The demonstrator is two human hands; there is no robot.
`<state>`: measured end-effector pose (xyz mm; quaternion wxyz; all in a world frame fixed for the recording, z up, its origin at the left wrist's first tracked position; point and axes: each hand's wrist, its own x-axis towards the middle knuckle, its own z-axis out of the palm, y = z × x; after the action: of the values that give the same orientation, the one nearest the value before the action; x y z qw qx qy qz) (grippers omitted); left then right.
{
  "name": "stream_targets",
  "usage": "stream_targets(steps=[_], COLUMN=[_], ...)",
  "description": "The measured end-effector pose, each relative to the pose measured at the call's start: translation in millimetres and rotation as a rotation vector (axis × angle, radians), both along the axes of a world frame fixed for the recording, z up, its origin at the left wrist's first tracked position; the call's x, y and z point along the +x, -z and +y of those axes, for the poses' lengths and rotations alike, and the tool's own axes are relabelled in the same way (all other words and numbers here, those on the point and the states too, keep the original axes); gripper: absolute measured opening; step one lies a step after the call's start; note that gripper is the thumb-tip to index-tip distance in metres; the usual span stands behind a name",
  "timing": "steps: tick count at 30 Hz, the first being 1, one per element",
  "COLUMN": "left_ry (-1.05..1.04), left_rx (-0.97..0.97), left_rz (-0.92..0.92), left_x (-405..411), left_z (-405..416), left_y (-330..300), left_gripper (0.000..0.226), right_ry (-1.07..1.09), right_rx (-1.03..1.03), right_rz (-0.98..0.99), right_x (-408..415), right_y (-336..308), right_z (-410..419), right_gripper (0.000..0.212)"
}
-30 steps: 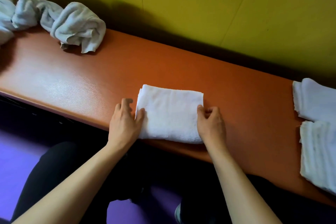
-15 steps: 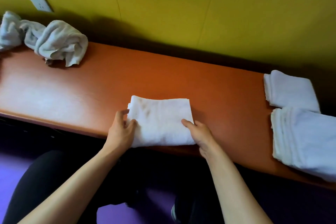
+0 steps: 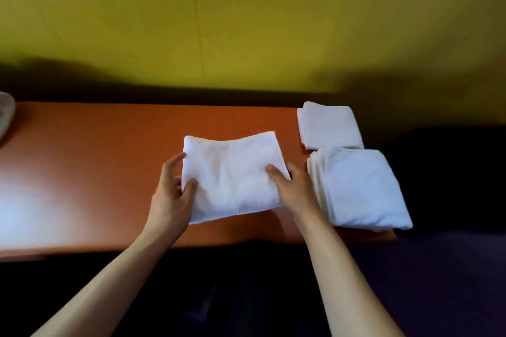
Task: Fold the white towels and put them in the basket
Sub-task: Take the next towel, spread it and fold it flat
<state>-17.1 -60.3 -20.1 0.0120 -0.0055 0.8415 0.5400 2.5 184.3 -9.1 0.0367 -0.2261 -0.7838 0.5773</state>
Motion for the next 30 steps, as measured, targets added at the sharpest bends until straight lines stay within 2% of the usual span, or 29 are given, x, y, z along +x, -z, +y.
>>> stream_targets(steps=[4,10,15,18,23,25,27,28,30], left_ry=[0.101,0.245,0.346,0.441,0.486,0.5,0.539,0.559,0.586], left_rx=[-0.04,-0.04,-0.02,-0.004,-0.119,-0.261,-0.493,-0.568,-0.61], left_rz=[0.084,0.13,0.099,0.072,0.108,0.12,0.118,0.118,0.128], left_x=[-15.3,-52.0,-94.4,-119.7,-159.9,-168.6,-169.0,-166.8,-163.6], left_z=[49.7,121.7,185.6,221.7,272.0,284.9,292.3,293.1,292.5], left_y=[-10.0,-20.3,-30.7,-26.5,-1.1,14.1,32.2,40.1,50.6], left_gripper=[0.059,0.046,0.047,0.056,0.057,0.055,0.051,0.049,0.048], right_ry=[0.049,0.093,0.177,0.211,0.259,0.273,0.271,0.234,0.08], right_rx=[0.034,0.112,0.148,0.217,0.32,0.462,0.761,0.879,0.948], right_rz=[0.041,0.127,0.152,0.143,0.096,0.019,-0.059,-0.045,-0.023], right_x=[-1.5,-23.1,-58.0,-79.2,-105.7,-110.6,-109.3,-107.0,-100.9], right_y=[-20.9,-39.8,-34.0,-24.1,-6.7,3.8,16.0,21.8,30.6], right_z=[49.4,127.2,190.3,226.5,268.4,273.4,271.6,268.1,260.8], right_gripper=[0.031,0.019,0.016,0.016,0.018,0.032,0.047,0.044,0.03])
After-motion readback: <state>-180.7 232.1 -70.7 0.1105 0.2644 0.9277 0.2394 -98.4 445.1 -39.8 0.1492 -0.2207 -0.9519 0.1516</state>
